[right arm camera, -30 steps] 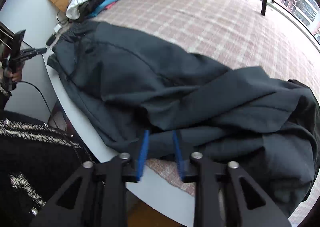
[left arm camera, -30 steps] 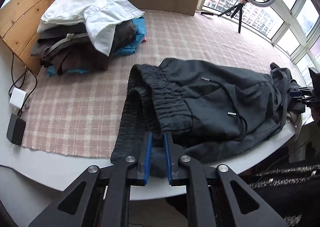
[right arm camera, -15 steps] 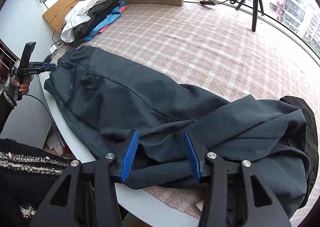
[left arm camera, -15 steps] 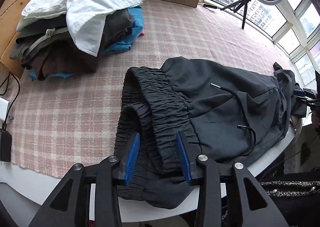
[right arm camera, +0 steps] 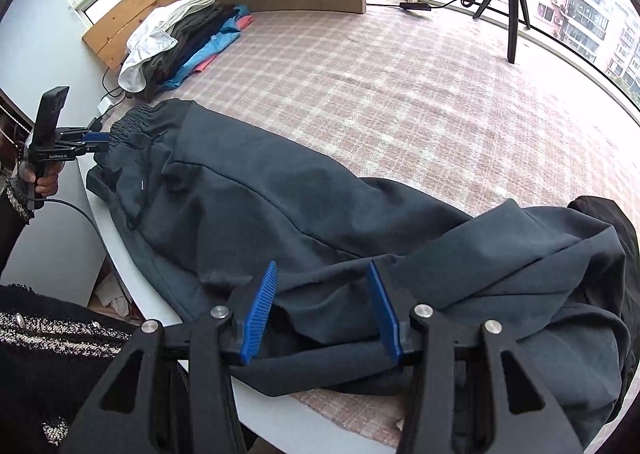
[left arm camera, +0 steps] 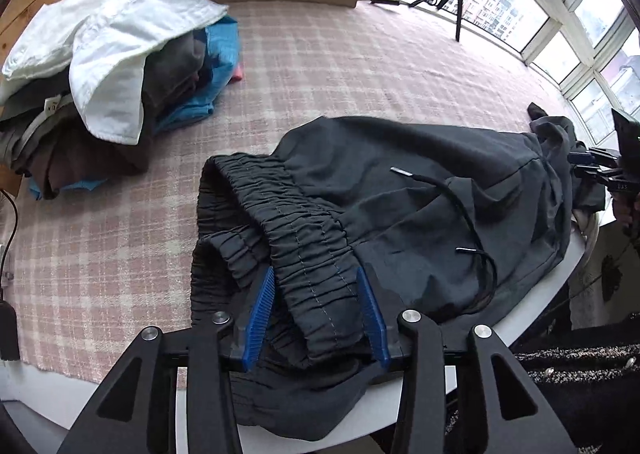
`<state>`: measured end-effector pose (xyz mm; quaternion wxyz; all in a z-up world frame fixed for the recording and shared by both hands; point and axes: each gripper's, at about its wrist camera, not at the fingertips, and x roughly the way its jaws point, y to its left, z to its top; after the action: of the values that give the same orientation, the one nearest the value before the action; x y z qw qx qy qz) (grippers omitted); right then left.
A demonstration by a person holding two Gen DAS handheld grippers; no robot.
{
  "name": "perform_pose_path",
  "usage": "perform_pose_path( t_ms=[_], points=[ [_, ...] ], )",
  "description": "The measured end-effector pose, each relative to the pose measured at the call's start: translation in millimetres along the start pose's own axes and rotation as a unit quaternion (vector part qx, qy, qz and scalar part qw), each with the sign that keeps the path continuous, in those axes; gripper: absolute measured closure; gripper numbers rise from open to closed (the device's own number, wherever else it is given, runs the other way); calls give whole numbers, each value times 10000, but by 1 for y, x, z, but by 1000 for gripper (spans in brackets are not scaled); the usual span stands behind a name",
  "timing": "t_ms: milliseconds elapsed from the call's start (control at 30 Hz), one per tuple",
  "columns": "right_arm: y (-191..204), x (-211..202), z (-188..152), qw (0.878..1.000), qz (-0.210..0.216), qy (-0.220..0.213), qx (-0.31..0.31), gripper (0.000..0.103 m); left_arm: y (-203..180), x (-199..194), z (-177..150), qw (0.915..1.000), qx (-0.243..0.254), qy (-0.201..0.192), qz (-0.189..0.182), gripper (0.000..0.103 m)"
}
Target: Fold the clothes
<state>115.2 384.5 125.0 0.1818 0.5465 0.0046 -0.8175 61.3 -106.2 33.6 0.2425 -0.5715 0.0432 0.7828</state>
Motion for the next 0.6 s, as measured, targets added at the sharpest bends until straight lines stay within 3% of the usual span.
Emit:
perform_pose_path(
  t_ms=[67, 133, 233, 300, 400, 600],
  points=[
    [1, 4, 4, 10000, -5, 40, -88, 57, 8, 13, 6, 9997, -223, 88, 16, 67],
    [2, 11, 9, 9998, -1, 114, -182, 57, 0, 14, 10, 9996, -190, 46, 186, 85],
    [5, 25, 17, 9986, 17, 281, -447, 57, -19, -9, 14, 9981, 255, -270, 492, 96],
    [11, 32, 23, 9970, -6, 338, -703, 57, -12, -31, 20, 9986, 28, -422, 323, 96],
    [27, 39, 31, 9938, 200, 301, -1050, 57, 1, -55, 28, 9970, -163, -655, 366, 96],
    [54, 62, 51, 9857, 525, 322, -1570, 57, 1, -66, 34, 9960, -134, -759, 459, 96]
  ],
)
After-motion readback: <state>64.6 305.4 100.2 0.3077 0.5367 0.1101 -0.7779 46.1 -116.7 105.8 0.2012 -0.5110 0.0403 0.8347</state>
